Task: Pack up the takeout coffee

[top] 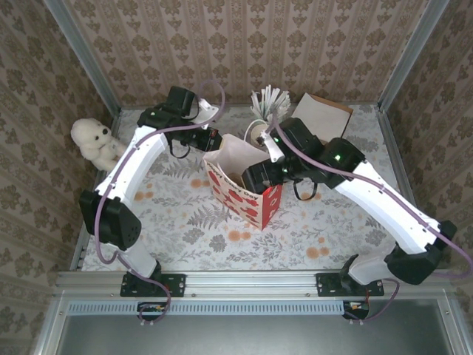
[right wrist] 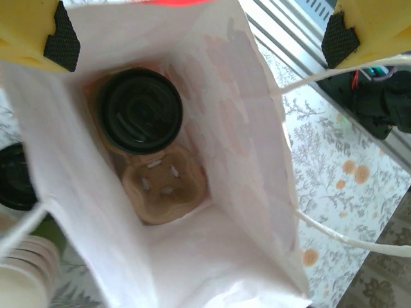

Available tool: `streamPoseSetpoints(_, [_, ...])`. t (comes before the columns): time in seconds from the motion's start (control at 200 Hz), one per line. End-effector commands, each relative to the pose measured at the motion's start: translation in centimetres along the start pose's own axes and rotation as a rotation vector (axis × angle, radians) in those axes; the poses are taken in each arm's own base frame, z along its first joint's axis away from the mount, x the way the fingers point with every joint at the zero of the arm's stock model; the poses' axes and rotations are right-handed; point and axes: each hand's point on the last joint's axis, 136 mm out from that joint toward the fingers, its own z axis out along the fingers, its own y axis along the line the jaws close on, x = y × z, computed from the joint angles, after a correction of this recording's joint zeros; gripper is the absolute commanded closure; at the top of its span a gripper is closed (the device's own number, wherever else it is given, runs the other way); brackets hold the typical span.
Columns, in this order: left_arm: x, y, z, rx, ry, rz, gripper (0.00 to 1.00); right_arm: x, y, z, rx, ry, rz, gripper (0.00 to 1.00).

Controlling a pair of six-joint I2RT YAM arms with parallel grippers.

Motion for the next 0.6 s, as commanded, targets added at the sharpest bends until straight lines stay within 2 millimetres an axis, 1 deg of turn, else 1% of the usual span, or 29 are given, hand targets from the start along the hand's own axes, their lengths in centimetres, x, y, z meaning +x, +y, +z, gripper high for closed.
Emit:
streamPoseSetpoints(0.0, [-0.4,0.0,-1.4,-0.024,-0.050,-0.059,1.00,-0.8,-2.1,-2.0,0.098,-0.109,0.206,0.00])
streamPoseSetpoints(0.15, [-0.2,0.5,-1.2,-0.045,-0.056,-0.101,1.00,1.7,-4.1,-1.6,0.195,-0.076,0.462,0.07])
streamPoseSetpoints(0.285, [-0.1,0.5,-1.0,-0.039,-0.053,-0.112,1.00,2.8,-5.0,-1.2,0.273,-0.075,0.539,0.08])
streamPoseSetpoints(0.36, [-0.1,0.5,-1.0,-0.039,-0.055,-0.117,1.00,3.0,-4.9,-0.5,0.281,-0.080,0.568,0.08])
streamPoseSetpoints(0.44, [-0.1,0.5,-0.8,-0.030,-0.057,-0.124,1.00,2.6,-4.4,0.4,0.261,-0.101,0.588,0.08])
streamPoseSetpoints(0.595, [-0.1,0.3,-0.7,-0.019,-0.061,-0.132,1.00,1.7,-3.5,1.9,0.216,-0.117,0.582,0.17])
